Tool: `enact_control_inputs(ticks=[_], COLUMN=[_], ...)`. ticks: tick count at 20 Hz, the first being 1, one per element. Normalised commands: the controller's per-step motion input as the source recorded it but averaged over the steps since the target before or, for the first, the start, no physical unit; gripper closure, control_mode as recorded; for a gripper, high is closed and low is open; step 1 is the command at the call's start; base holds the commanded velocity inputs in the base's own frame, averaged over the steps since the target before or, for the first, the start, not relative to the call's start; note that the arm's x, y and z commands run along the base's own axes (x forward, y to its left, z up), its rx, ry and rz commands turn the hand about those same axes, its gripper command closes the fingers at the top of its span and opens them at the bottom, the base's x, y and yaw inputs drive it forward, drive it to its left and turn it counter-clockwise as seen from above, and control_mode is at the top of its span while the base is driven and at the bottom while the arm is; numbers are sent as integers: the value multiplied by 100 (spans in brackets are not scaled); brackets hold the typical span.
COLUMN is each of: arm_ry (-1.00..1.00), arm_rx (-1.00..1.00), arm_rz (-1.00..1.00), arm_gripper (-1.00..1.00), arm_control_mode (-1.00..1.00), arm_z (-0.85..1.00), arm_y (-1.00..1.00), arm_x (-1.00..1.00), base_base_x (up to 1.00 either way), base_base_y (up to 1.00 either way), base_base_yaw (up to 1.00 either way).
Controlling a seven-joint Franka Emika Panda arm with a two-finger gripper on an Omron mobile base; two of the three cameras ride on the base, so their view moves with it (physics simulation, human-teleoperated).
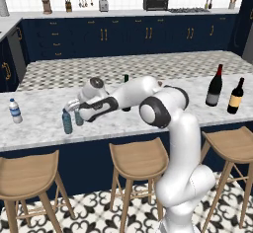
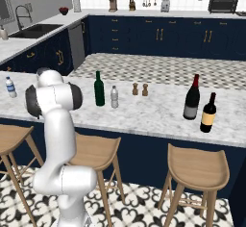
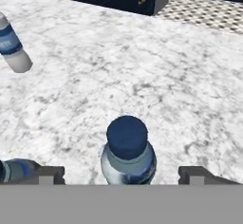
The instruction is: Move the plastic bottles in the middle to the plastics group, and the glass bottles in the middle to the glass group.
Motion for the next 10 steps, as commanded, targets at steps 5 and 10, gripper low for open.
enact_control_inputs(ticks=[5,10], arm_ry=[0,2], arm_rx=[7,3], arm_rz=[0,0], arm_gripper=[-100,-100], arm_control_mode=[-100,-100], arm_z=[55,75], arm_y=[0,-15], arm_x=[0,-16], base_base_x=[0,0], base_base_y=[0,0], base_base_yaw=[0,0])
